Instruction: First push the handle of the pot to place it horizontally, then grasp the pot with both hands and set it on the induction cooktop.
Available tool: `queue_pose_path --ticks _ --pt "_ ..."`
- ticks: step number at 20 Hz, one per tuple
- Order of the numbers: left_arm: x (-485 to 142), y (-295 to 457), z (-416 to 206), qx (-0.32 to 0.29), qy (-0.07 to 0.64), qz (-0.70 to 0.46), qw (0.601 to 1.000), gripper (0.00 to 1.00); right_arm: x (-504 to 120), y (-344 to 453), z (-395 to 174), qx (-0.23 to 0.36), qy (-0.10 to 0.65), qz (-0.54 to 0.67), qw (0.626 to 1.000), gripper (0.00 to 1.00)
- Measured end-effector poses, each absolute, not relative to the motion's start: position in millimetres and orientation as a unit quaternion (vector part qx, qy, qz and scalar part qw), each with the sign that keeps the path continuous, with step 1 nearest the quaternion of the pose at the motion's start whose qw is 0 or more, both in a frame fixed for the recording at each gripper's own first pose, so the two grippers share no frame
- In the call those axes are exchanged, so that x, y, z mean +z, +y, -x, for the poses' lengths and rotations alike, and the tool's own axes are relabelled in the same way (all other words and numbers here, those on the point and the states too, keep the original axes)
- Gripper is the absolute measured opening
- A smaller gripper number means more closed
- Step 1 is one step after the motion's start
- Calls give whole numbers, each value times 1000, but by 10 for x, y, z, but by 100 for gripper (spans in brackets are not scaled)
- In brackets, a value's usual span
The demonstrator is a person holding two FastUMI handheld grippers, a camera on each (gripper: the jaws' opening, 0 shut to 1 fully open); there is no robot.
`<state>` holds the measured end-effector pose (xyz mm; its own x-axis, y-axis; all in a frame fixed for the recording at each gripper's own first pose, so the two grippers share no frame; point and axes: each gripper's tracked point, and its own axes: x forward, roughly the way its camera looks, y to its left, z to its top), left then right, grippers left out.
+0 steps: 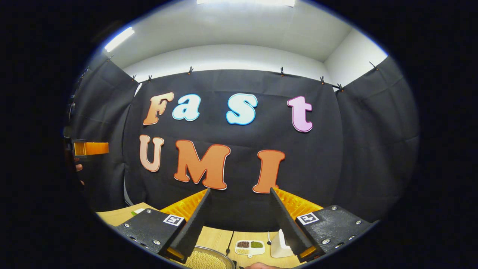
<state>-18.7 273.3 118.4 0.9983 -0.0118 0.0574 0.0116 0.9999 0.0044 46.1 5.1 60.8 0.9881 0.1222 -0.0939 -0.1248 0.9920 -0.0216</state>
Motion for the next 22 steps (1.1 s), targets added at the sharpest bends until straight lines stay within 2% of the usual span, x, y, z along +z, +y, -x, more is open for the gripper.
queue_pose_path --ticks 4,5,7,8,10,12,14,16,22 --pt "1354 2822 303 6 -59 -7 998 75 737 36 -441 63 20 11 998 97" --pt "1366 2897 351 14 -63 -4 998 75 727 28 -447 62 19 11 998 92" --pt "1346 2978 383 23 -67 7 997 75 764 17 -435 61 11 9 998 97" --pt "1300 2960 369 20 -61 18 998 75 773 24 -431 61 5 6 998 94" --pt "1220 2991 340 22 -53 26 998 75 760 49 -425 62 2 1 998 97" --pt "1165 3053 376 34 -47 10 998 75 750 78 -420 64 0 -1 998 94" --pt "1137 3007 451 32 -47 -8 998 75 713 115 -416 67 -2 0 998 97" --pt "1145 2965 460 30 -54 -28 998 75 683 153 -416 70 0 2 998 94" --pt "1095 3058 420 54 -62 -58 995 75 584 186 -420 72 9 1 997 94"
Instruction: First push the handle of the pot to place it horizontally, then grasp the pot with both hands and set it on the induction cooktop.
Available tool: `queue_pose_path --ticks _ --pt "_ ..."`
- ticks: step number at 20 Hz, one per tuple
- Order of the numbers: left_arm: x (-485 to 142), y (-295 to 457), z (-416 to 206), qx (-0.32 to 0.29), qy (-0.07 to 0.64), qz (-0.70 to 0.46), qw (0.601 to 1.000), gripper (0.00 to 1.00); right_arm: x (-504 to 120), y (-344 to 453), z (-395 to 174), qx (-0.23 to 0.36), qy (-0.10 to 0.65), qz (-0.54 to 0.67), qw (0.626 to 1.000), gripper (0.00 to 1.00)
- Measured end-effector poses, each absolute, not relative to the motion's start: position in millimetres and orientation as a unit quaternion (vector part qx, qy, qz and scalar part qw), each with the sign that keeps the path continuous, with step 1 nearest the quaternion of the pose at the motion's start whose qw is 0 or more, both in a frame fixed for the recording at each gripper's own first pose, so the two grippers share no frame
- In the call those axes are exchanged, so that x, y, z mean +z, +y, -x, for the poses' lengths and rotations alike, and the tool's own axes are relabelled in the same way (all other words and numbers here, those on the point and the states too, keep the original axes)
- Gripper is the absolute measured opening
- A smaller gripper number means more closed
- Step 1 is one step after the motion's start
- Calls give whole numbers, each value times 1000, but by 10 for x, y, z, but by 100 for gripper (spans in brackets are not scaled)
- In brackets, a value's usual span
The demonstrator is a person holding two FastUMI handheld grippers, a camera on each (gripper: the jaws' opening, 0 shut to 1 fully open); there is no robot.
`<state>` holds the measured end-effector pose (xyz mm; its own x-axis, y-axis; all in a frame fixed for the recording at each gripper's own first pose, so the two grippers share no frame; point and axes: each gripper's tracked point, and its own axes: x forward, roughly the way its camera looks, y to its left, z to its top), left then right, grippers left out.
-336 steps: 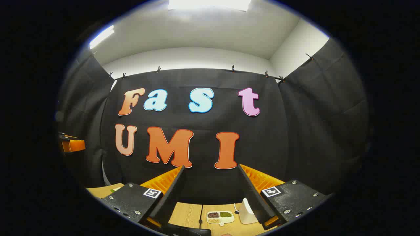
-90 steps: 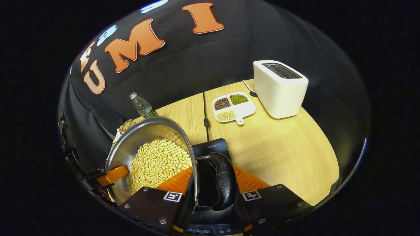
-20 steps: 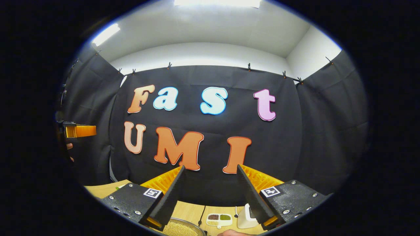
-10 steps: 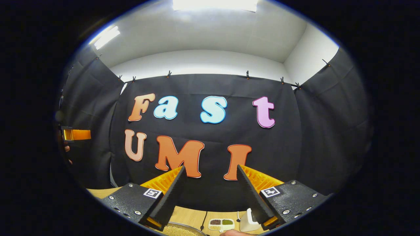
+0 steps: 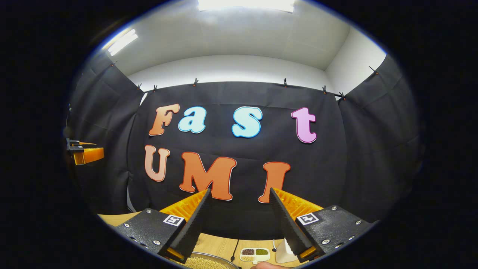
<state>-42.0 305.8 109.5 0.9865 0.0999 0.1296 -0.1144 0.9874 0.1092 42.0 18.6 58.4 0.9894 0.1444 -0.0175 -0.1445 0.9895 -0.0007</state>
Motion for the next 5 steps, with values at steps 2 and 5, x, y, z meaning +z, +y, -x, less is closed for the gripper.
queue_pose_path --ticks 2,5 --pt "1021 3056 430 54 -52 -52 996 75 584 180 -416 72 7 1 997 94" --pt "996 3133 444 61 -48 -53 996 75 559 154 -407 68 7 5 998 94"
